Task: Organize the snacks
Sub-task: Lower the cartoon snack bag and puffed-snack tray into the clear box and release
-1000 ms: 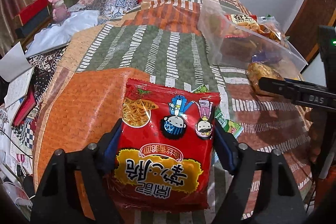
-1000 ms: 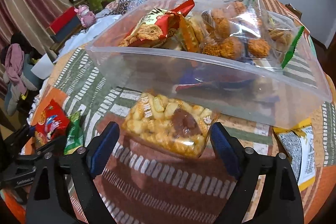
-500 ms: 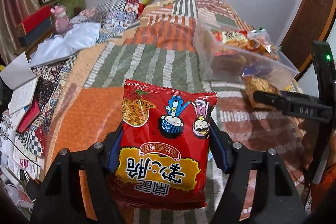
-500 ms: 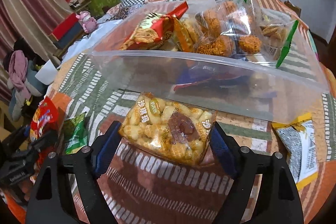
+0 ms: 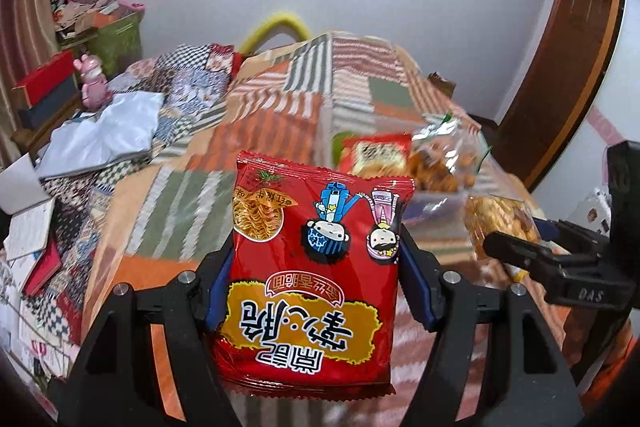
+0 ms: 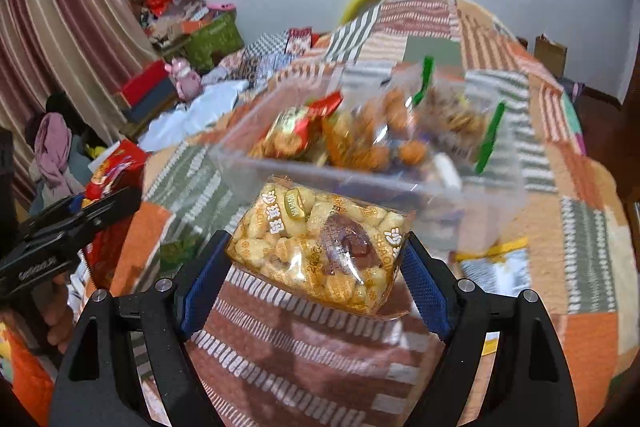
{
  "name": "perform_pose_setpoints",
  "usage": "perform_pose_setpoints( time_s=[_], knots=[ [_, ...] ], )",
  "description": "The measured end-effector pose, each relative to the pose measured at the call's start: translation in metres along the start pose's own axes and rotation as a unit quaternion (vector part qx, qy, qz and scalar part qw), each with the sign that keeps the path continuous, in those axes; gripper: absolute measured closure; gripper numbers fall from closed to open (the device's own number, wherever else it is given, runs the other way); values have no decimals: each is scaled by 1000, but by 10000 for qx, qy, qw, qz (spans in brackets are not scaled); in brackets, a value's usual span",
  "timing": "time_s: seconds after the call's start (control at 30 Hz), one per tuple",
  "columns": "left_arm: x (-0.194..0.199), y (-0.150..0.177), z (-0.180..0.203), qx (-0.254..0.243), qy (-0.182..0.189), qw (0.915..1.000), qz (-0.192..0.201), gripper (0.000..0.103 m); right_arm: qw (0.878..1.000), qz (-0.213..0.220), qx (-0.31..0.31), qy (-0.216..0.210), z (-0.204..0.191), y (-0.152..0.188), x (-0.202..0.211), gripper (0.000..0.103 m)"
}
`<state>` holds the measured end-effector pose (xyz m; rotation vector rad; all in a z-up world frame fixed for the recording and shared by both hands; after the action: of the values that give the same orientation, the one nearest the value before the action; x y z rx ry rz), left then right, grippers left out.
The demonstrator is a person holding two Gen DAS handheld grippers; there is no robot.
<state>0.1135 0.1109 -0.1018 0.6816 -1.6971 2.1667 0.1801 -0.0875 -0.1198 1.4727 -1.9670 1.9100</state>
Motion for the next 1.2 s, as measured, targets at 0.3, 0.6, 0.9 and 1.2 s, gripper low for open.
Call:
perform_pose_setpoints(
  time_s=[0.3,0.6,0.9,1.2],
  knots=[
    [-40,-39,32,-41,295,9995,136,33,9983,415,-142,373,37,-29,10,22],
    [-107,-58,41,36,330,9993,-142,34,9971,348,-240,635,68,-48,-18,22],
    [-152,-54,38,59,208,9992,-346,33,9966,300,-291,706,79,-53,-44,22],
    [-159,-51,47,-157,42,9991,-384,31,9966,245,-81,784,73,-51,-49,19]
  ],
)
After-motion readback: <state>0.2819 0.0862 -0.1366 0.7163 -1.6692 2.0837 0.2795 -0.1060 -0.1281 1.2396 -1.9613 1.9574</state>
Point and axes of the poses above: each gripper's, at about its wrist camera, not at the fingertips, and x roughly against the way its jaws point, z to its right, y to its underside, the point moved 1 cm from there along -x, roughly the way its jaws point, and after that the axes turned 10 degrees about z, right-handed, at the moved point
